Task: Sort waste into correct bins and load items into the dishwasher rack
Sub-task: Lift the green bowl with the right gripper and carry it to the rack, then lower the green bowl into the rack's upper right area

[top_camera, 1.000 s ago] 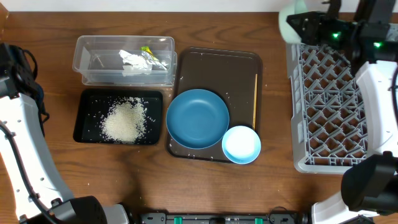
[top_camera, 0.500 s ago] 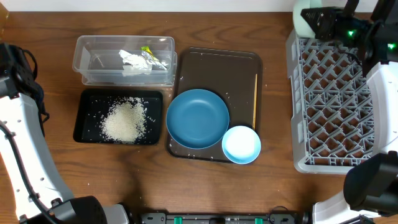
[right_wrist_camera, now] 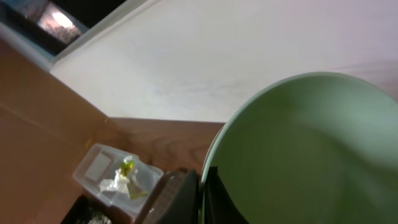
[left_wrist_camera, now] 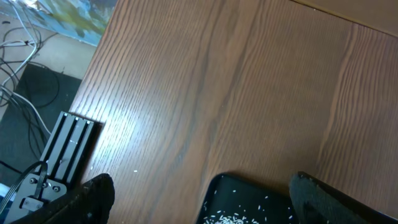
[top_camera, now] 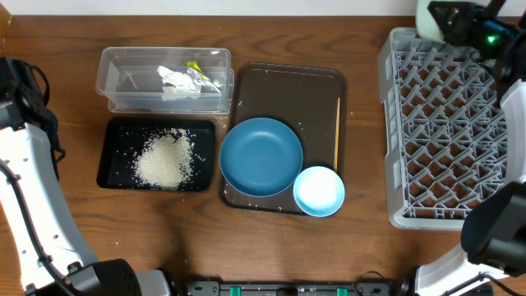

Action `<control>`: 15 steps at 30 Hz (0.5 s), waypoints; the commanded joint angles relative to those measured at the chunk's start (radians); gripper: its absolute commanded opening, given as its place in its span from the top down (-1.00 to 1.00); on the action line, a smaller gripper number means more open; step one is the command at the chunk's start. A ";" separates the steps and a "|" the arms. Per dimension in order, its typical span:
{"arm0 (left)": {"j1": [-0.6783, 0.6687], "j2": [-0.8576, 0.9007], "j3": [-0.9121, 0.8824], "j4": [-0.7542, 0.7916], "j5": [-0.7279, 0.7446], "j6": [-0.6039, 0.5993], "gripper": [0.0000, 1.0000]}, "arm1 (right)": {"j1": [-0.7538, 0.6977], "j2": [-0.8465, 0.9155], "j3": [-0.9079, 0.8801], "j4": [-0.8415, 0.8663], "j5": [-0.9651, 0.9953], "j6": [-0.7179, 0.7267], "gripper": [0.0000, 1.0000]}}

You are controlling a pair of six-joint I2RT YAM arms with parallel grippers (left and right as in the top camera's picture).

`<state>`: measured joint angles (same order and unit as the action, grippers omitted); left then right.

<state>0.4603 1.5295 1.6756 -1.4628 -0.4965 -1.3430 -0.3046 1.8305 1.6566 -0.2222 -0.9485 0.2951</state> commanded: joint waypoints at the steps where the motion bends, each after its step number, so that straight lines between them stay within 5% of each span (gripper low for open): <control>1: 0.004 -0.007 0.002 -0.006 -0.008 -0.016 -0.84 | -0.031 0.035 0.021 0.026 -0.051 0.074 0.98; 15: 0.004 -0.007 0.002 -0.006 -0.008 -0.016 -0.83 | -0.105 0.223 0.021 0.246 -0.112 0.242 0.98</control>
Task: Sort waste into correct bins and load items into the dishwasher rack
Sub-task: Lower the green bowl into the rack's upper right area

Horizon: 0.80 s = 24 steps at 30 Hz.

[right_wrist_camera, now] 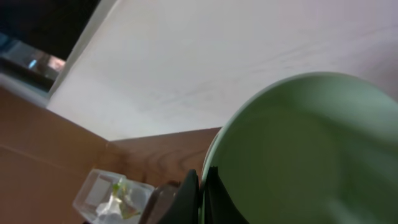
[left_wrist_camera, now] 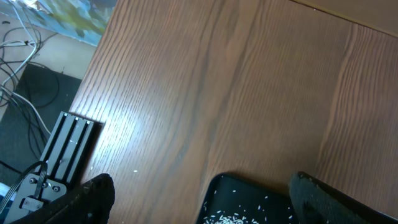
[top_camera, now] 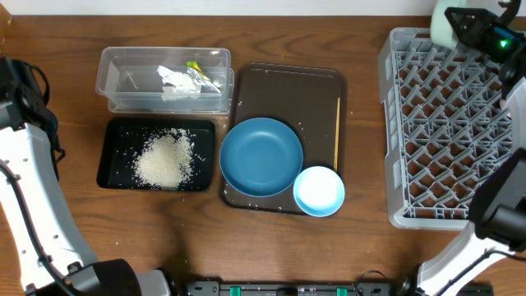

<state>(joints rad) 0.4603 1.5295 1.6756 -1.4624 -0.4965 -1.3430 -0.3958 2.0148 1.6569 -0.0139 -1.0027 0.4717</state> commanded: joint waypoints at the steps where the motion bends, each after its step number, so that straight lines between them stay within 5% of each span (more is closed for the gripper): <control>1: 0.004 -0.007 0.002 -0.006 -0.008 -0.016 -0.84 | -0.017 0.058 0.020 0.080 -0.081 0.095 0.98; 8: 0.004 -0.007 0.002 -0.006 -0.008 -0.016 -0.84 | -0.056 0.153 0.020 0.227 -0.107 0.273 0.98; 24: 0.004 -0.007 0.002 -0.006 -0.008 -0.016 -0.84 | -0.109 0.165 0.020 0.076 -0.161 0.200 0.98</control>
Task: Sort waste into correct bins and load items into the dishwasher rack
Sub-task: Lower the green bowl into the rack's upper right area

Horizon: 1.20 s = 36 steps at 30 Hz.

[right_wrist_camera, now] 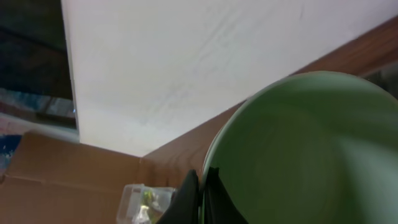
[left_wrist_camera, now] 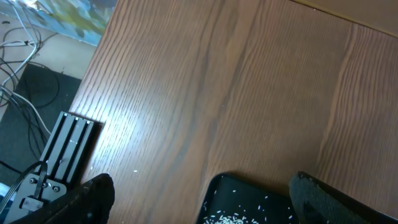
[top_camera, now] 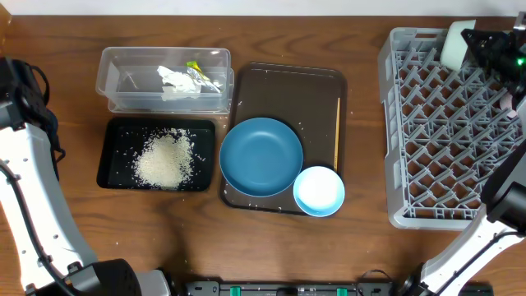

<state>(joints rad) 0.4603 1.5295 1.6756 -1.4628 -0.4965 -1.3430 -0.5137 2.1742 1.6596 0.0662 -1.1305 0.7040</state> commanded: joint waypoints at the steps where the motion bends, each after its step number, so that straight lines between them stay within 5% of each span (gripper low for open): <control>1: 0.004 -0.007 0.002 -0.006 -0.008 -0.016 -0.83 | 0.011 0.005 0.018 -0.003 -0.034 -0.032 0.98; 36: 0.004 -0.007 0.002 -0.006 -0.008 -0.016 -0.83 | -0.050 -0.007 0.015 -0.222 0.051 -0.097 0.97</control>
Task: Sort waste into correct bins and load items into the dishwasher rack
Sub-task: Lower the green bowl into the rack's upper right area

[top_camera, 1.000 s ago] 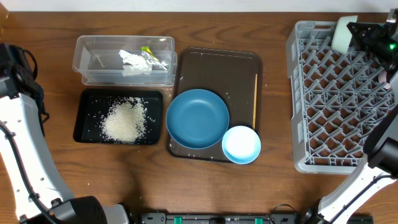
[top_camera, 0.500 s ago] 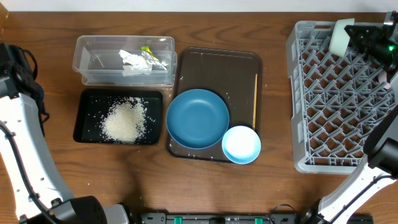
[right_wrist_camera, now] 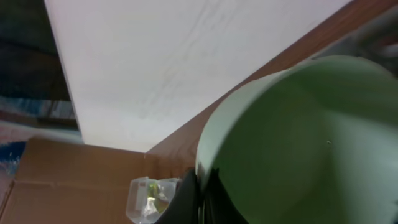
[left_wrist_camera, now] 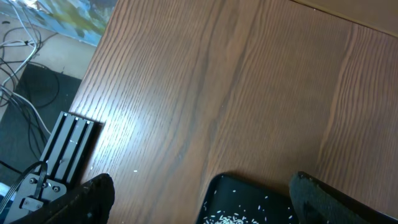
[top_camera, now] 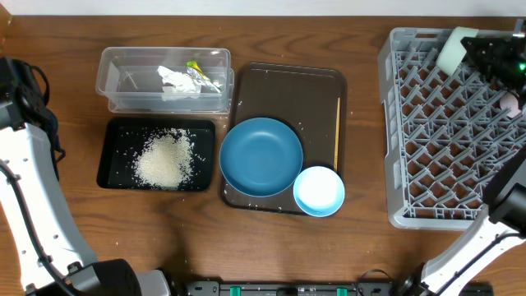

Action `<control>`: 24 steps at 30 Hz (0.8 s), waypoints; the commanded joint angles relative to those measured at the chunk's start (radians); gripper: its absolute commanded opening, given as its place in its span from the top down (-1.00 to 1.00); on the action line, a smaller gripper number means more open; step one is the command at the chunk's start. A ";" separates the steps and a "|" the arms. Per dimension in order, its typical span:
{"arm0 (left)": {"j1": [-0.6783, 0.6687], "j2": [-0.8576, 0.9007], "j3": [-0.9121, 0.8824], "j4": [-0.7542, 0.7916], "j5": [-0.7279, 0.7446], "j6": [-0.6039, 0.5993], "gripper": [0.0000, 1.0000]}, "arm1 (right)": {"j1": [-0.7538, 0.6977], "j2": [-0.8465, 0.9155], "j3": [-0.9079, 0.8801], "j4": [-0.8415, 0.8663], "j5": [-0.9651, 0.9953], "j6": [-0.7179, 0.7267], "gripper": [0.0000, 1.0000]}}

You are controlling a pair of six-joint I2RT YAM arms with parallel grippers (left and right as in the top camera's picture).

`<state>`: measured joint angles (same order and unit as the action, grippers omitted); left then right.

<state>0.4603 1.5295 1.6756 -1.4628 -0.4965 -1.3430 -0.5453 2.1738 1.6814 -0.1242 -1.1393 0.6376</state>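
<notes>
My right gripper point(right_wrist_camera: 201, 196) is shut on the rim of a pale green cup point(right_wrist_camera: 292, 143), which fills the right wrist view. Overhead, the green cup point(top_camera: 450, 48) lies tilted over the far left corner of the grey dishwasher rack point(top_camera: 427, 205). On the brown tray point(top_camera: 283, 82) sit a blue plate point(top_camera: 260, 156), a small light-blue bowl point(top_camera: 319, 191) and a chopstick point(top_camera: 337, 131). My left gripper point(left_wrist_camera: 199, 199) stands open over the table's far left, above the corner of the black tray of rice point(top_camera: 156, 154).
A clear bin point(top_camera: 164, 79) holding crumpled foil and a green scrap stands behind the black tray. A cardboard box point(right_wrist_camera: 74, 180) and a white wall show behind the table in the right wrist view. Cables and a metal bracket point(left_wrist_camera: 62, 149) lie off the table's left edge.
My right gripper has tipped the green cup further and brought it slightly lower and left over the rack's far corner. The left arm has not moved.
The green cup was held beyond the rack's far left corner, then further right past the far edge, then over the rack's far side. It is now tilted over the rack's far left area. The left arm stayed still throughout.
</notes>
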 commanded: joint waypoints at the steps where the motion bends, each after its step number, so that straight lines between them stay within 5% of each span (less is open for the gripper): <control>1: 0.004 -0.007 0.002 -0.006 -0.008 -0.016 -0.84 | -0.021 -0.008 -0.006 -0.050 0.071 -0.038 0.97; 7: 0.004 -0.007 0.002 -0.006 -0.008 -0.016 -0.84 | -0.047 -0.047 -0.006 -0.197 0.155 -0.122 0.97; 14: 0.004 -0.007 0.002 -0.006 -0.008 -0.016 -0.84 | -0.058 -0.183 -0.006 -0.422 0.467 -0.233 0.91; 24: 0.004 -0.007 0.002 -0.006 -0.008 -0.016 -0.84 | -0.069 -0.297 -0.006 -0.535 0.658 -0.254 0.77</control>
<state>0.4603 1.5295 1.6756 -1.4628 -0.4969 -1.3430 -0.6064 1.9087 1.6779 -0.6472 -0.5629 0.4095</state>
